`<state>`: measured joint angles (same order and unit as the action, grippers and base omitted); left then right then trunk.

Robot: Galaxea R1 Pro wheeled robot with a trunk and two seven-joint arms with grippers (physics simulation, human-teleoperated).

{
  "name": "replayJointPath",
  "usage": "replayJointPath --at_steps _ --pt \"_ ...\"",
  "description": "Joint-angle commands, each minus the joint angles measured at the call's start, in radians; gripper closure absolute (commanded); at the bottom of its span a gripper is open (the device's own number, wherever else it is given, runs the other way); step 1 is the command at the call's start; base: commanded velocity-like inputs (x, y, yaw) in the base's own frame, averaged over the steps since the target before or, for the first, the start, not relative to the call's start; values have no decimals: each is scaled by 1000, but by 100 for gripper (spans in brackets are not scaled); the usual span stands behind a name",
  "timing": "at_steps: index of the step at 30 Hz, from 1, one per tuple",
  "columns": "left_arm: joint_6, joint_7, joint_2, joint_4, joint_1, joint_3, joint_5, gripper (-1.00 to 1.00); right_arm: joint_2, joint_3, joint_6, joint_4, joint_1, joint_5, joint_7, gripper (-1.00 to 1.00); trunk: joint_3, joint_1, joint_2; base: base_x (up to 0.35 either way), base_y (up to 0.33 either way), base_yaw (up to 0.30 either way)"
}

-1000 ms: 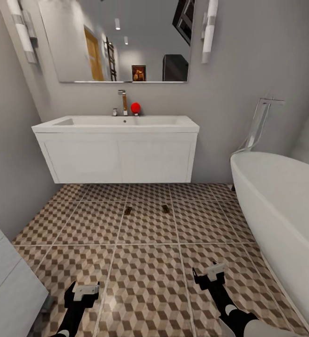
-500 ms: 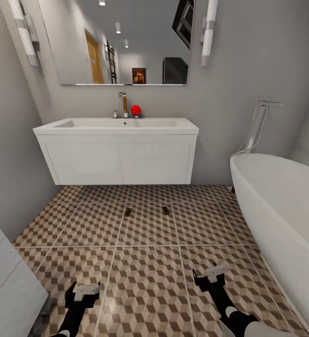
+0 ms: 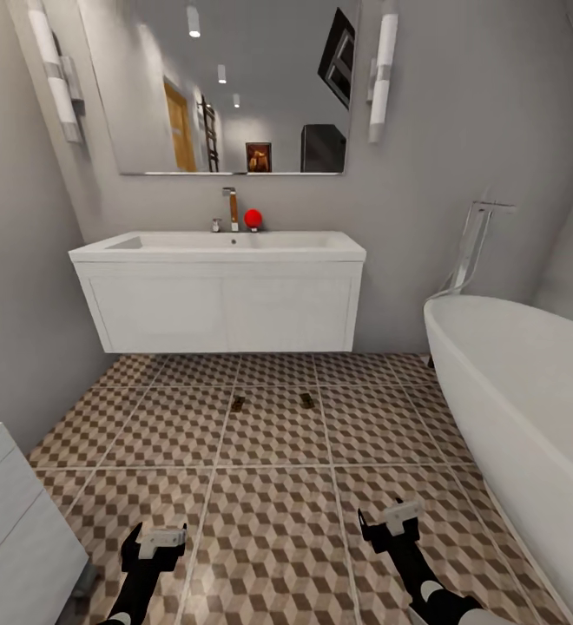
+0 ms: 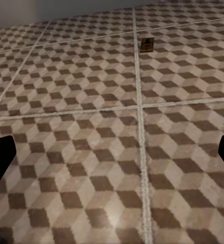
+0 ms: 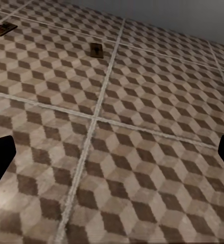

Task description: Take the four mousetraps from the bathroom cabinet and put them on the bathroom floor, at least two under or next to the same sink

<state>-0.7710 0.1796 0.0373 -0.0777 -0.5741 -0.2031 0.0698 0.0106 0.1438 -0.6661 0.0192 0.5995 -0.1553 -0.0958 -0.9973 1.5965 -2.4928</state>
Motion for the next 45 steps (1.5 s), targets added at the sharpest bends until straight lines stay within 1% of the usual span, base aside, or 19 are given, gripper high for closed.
replayJointPath --at_steps 1,12,18,23,45 --pt "-5 1 0 -4 -1 -9 7 -100 0 5 -1 -1 -1 -9 -10 -100 2 -4 7 0 0 0" --pt "-3 1 0 -5 -1 -9 7 -100 0 5 -1 -1 -7 -9 -10 -100 37 -46 84 0 0 0" --pt "36 -1 0 -5 -1 -9 7 -100 0 5 -1 -1 -7 -9 -10 -100 56 -69 126 0 0 0" --pt "49 -2 0 -5 -1 -9 7 -100 0 5 -1 -1 -7 -9 -10 -100 71 -88 161 0 0 0" --pt "54 -2 0 -5 -1 -9 7 -100 0 5 -1 -1 -7 -9 -13 -100 140 -173 315 0 0 0"
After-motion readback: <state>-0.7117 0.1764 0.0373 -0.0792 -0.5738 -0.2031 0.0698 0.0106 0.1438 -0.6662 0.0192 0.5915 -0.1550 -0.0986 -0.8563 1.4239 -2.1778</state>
